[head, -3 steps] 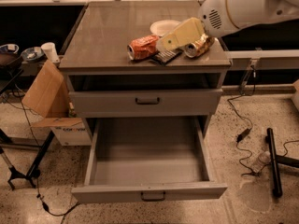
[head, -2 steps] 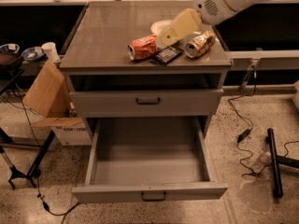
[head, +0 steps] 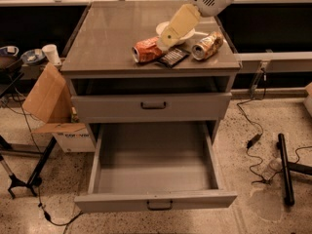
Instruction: Place rxbar chocolate into middle drawer
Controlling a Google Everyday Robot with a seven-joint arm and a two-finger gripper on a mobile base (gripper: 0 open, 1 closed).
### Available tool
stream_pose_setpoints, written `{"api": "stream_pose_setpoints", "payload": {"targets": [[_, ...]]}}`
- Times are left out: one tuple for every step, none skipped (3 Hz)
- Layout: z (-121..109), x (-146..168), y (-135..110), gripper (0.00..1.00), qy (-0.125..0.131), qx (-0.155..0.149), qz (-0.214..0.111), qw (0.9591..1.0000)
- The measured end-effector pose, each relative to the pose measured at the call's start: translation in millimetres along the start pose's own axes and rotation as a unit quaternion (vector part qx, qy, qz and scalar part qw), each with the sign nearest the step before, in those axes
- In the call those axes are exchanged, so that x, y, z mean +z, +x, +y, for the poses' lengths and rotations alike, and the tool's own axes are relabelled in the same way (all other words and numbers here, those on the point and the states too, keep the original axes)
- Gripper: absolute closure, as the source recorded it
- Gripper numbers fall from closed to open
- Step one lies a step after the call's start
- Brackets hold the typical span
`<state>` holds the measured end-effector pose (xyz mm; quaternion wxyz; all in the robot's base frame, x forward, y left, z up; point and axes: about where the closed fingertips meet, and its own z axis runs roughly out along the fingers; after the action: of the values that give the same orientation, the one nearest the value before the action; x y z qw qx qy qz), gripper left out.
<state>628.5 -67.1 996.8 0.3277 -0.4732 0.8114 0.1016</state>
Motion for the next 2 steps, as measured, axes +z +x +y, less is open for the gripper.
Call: {"api": "stream_pose_setpoints", "payload": {"targets": [[1, 9, 1, 0.0, 0.007, 0.006, 0.011, 0.9999], [-5, 23, 1, 0.0, 0.021, 0.014, 0.036, 0.999]]}}
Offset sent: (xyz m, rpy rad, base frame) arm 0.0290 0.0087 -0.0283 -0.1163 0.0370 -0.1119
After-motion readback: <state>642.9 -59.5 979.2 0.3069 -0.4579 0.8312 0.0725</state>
